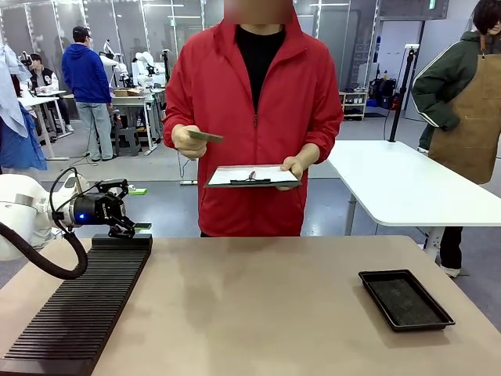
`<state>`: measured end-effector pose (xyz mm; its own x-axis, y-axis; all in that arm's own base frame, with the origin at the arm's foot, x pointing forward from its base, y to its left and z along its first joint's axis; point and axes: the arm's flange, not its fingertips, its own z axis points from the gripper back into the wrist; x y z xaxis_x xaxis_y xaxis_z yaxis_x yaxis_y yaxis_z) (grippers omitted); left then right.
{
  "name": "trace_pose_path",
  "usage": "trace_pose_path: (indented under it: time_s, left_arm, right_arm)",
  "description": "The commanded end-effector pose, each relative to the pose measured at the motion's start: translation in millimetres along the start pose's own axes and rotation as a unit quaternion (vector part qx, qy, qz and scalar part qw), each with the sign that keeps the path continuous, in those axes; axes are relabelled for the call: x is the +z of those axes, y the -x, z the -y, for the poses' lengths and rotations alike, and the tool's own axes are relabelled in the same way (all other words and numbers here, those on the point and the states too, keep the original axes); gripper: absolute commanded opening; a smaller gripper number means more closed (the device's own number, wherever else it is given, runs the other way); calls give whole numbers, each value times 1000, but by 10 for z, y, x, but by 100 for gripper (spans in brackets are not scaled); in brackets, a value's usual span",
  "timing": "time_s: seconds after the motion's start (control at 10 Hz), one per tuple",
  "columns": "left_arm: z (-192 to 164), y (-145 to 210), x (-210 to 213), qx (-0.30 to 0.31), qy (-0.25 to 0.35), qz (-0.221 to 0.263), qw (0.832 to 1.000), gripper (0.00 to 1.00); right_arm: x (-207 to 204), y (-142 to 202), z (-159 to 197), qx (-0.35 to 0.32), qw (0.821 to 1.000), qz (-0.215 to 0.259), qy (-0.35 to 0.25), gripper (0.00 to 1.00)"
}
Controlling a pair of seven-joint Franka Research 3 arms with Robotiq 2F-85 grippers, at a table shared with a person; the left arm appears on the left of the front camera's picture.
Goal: Inspect the PCB.
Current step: Release the Blank PCB you were holding, then pick up the Blank PCB that the human is holding.
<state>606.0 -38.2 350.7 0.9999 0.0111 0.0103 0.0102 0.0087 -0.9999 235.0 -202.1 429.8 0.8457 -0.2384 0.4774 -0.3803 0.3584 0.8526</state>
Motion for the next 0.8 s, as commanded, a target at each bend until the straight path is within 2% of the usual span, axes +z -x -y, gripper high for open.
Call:
trace_pose_path:
  time_s: [0.0,0.7]
  left_arm:
    - [6,-1,-8,0,1,0,1000,100]
    - [6,-1,-8,0,1,0,1000,100]
  right_arm:
    - [8,-2,-5,4,1000,3,-4,100]
    - [8,-2,-5,4,1000,3,-4,100]
